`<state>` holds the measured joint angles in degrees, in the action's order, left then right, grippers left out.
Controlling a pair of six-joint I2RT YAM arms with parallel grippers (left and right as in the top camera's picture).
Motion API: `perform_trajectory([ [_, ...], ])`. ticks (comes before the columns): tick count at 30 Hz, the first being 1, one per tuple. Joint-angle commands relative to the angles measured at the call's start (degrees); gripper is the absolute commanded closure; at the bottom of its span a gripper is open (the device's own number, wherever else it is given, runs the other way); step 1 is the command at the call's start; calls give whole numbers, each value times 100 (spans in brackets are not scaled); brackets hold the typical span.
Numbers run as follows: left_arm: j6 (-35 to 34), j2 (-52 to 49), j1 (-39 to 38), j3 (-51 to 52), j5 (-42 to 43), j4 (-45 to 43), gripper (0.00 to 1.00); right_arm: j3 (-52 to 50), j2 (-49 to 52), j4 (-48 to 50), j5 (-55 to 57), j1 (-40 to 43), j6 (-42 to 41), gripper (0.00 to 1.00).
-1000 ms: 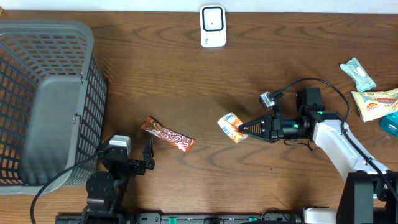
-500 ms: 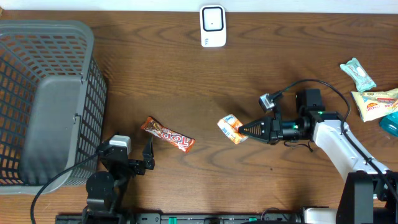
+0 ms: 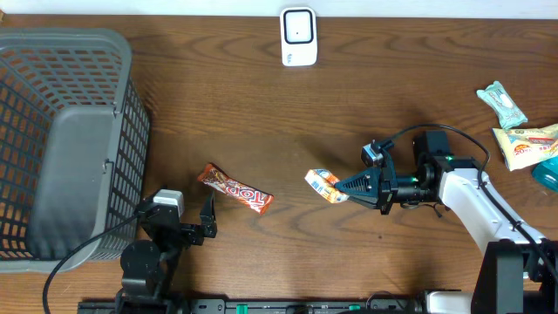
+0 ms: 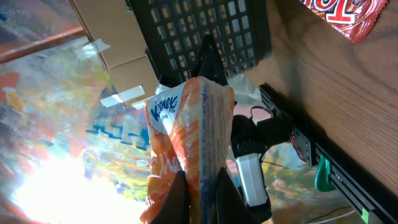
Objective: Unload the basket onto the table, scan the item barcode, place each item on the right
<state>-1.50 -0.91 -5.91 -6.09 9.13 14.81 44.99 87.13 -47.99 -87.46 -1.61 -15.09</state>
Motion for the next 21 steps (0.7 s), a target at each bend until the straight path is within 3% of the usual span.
perform_trajectory([
  [1,-9,31,-28,127,74,52,2,-24,-66,-2,-199,24,-48,99],
  [15,-9,31,-28,127,74,52,2,-24,-66,33,-199,24,361,99],
  [18,-9,31,-28,127,74,52,2,-22,-63,343,-66,24,354,99],
  [21,-9,31,-28,127,74,52,2,-22,-66,1134,802,0,343,99],
])
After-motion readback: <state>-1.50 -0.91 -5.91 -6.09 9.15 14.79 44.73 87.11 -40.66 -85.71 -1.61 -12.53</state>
